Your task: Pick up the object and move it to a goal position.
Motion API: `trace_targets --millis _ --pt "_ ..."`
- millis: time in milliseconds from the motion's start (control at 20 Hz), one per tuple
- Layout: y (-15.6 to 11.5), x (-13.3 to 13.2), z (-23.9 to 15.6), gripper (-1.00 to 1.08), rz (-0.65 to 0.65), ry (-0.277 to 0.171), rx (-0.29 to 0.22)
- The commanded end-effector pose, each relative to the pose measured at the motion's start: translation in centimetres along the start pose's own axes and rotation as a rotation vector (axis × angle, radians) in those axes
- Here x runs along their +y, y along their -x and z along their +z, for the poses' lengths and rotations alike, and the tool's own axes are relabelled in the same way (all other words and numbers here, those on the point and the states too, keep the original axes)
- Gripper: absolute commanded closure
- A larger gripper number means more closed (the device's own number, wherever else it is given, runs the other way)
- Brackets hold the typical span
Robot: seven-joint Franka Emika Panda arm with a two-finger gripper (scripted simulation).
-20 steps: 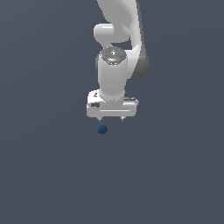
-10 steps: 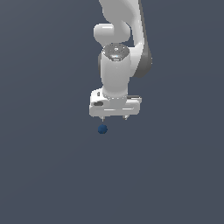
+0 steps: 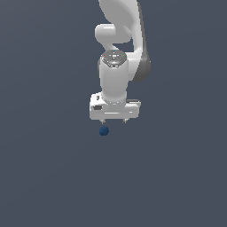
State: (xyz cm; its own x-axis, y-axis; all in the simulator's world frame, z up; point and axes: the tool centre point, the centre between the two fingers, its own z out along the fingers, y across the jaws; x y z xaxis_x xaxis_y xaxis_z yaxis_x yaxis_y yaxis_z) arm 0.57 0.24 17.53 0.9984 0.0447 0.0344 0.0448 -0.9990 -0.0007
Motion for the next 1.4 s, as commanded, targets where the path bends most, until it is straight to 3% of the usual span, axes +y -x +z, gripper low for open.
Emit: trace_targets --millis 0,600,1050,1350 --pt "0.4 0.8 1.4 -0.92 0.022 -0.001 -0.006" --pt "3.7 5.3 8.8 -0.92 0.146 0.003 -0.032" --pt "3.9 5.5 9.7 -0.92 0.152 0.003 -0.035" --pt "4.2 5.6 12.4 -0.92 0.154 0.003 -0.035"
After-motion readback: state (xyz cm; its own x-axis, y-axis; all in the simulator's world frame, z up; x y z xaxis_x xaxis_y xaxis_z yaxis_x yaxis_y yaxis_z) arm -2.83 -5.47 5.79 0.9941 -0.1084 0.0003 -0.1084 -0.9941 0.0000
